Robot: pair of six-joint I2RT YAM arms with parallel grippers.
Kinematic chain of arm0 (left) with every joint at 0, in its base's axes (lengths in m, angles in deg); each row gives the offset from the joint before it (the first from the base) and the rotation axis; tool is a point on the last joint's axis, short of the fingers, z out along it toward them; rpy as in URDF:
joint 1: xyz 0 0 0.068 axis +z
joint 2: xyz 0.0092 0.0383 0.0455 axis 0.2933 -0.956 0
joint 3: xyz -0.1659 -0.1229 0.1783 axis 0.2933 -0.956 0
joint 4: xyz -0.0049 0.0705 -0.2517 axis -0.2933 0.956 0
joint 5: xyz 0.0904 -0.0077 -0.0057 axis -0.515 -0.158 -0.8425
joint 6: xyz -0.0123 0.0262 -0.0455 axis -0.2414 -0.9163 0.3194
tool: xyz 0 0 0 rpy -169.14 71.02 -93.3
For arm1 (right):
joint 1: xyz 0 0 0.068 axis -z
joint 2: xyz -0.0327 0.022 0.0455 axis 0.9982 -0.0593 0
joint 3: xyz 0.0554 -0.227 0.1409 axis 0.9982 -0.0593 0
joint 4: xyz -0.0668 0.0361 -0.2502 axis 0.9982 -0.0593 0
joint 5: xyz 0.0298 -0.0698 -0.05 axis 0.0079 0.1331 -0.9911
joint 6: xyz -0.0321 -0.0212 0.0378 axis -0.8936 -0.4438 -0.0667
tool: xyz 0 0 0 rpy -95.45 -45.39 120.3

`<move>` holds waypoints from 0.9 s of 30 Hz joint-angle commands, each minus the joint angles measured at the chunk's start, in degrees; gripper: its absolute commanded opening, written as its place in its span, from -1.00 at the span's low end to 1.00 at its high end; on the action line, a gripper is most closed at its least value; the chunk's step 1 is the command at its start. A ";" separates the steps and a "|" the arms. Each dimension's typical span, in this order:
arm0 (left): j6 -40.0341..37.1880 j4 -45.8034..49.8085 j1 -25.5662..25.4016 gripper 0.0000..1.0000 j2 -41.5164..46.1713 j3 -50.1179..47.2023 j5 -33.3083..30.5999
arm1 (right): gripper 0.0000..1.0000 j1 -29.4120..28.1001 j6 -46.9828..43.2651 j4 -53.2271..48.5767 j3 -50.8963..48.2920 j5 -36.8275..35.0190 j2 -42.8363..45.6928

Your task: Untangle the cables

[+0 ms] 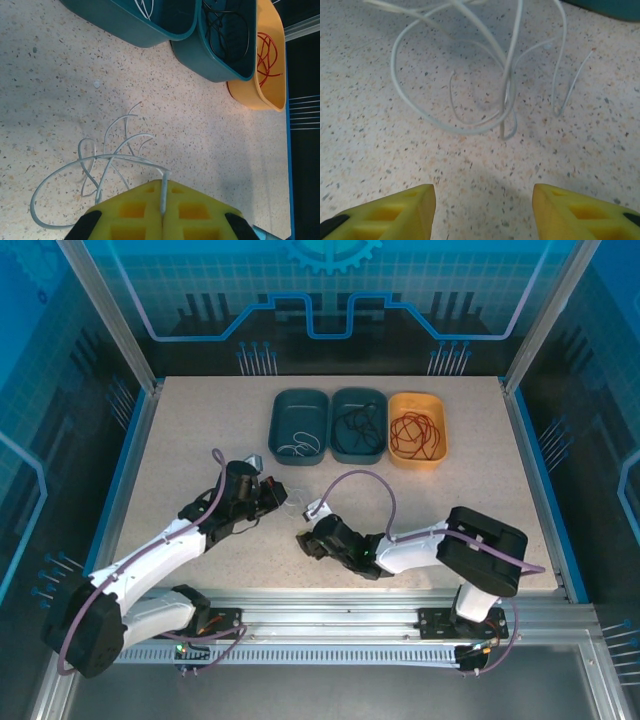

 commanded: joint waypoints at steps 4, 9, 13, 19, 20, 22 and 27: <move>1.17 2.59 -0.95 -0.94 2.72 2.11 2.78 | 0.08 -0.11 -3.03 7.21 1.28 -6.06 -2.45; 0.81 3.11 -1.19 -0.93 3.99 1.99 4.59 | 0.07 0.09 -4.92 8.70 1.63 -7.76 -3.16; -0.84 5.21 -1.25 -0.93 3.68 3.25 7.10 | -0.17 0.24 -6.72 8.41 2.80 -9.38 -3.17; -1.96 7.03 -1.21 -0.93 5.21 3.91 5.39 | -0.69 0.33 -8.69 8.38 2.37 -10.52 -1.64; -2.30 7.56 -1.22 -0.93 5.37 4.27 5.20 | -0.76 0.33 -8.61 8.22 2.10 -10.80 -1.39; -3.15 8.57 -1.14 -0.93 5.98 5.12 4.29 | -0.86 0.44 -8.20 7.62 1.31 -11.48 -0.65; -5.29 10.85 -1.12 -0.93 8.34 7.73 -0.61 | -1.00 0.71 -6.55 6.33 -1.14 -13.01 1.43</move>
